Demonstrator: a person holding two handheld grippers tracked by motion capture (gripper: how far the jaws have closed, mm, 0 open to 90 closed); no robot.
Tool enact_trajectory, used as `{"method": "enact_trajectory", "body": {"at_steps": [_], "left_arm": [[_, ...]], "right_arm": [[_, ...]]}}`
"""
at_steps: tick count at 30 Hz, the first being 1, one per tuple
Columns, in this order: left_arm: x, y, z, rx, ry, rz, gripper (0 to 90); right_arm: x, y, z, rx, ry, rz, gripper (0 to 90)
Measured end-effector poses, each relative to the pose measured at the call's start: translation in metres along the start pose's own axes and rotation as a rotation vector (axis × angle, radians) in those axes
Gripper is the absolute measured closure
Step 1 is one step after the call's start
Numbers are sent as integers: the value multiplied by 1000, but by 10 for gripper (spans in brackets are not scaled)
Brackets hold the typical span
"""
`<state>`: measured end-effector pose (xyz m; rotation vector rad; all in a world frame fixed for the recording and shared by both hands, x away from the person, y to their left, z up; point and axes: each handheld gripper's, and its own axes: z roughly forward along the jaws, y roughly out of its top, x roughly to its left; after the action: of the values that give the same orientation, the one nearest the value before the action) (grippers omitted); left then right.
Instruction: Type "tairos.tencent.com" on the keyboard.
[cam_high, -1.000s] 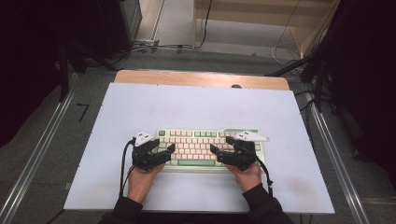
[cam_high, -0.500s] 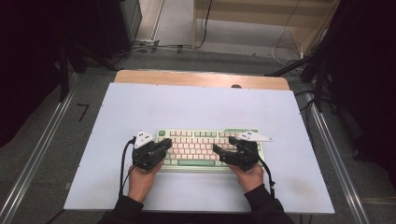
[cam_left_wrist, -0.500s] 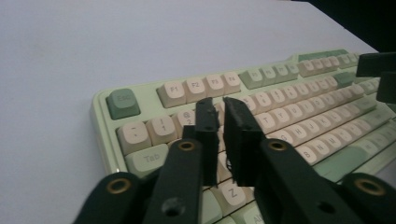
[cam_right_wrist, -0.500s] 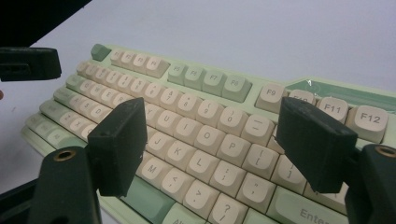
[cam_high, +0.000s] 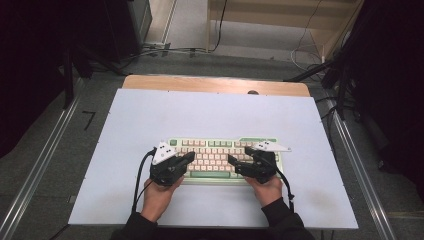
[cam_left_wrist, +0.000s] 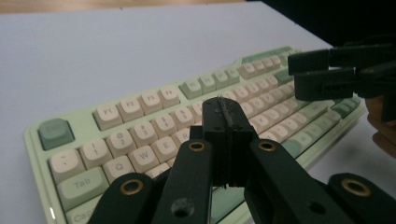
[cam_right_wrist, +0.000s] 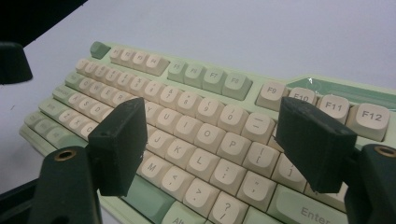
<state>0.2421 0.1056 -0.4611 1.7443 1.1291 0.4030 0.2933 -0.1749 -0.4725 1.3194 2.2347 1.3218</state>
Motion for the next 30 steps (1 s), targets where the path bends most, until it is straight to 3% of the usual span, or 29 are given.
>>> {"method": "enact_trajectory", "body": {"at_steps": [4,20,30], "left_arm": [[-2,-5,9,47,-2,5,900],[0,-18,29,132,22,6,900],[0,-21,33,154,21,1,900]], "right_arm": [[1,0,1,4,-1,-3,230],[2,-1,2,13,0,-8,230],[3,-1,2,12,0,-9,230]]}}
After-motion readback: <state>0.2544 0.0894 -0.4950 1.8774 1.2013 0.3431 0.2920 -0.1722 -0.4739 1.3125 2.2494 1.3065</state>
